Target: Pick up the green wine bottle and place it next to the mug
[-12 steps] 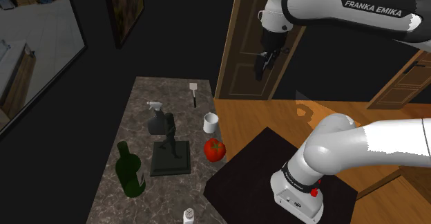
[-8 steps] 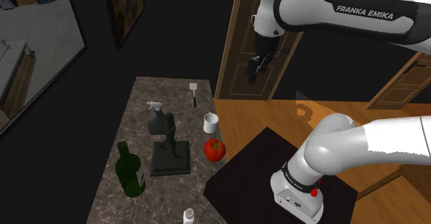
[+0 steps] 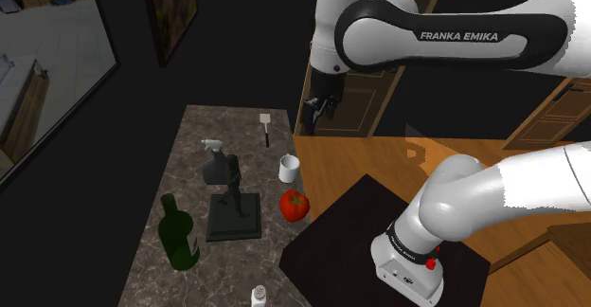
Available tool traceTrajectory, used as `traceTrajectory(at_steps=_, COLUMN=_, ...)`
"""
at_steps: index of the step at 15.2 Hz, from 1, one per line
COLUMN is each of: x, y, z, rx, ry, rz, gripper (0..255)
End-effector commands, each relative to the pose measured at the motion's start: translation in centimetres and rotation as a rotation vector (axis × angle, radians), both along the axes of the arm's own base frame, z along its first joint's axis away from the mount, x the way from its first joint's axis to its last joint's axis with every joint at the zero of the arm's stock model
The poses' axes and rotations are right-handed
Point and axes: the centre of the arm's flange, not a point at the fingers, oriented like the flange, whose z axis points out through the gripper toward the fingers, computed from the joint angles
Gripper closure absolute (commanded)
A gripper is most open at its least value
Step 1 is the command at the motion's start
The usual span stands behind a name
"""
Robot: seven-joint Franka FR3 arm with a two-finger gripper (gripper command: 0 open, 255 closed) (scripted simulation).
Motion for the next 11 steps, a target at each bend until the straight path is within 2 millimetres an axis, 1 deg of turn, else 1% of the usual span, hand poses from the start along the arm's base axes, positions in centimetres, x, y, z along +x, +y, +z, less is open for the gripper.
traceTrajectory(at_steps=1, x=1.1, y=2.1, z=-1.0, rx=0.01, ry=-0.003, rz=-0.004, gripper=0)
traceTrajectory(at_steps=11, x=5.4, y=12.5, z=-6.4, rx=0.055, ry=-0.016, rz=-0.02, gripper=0)
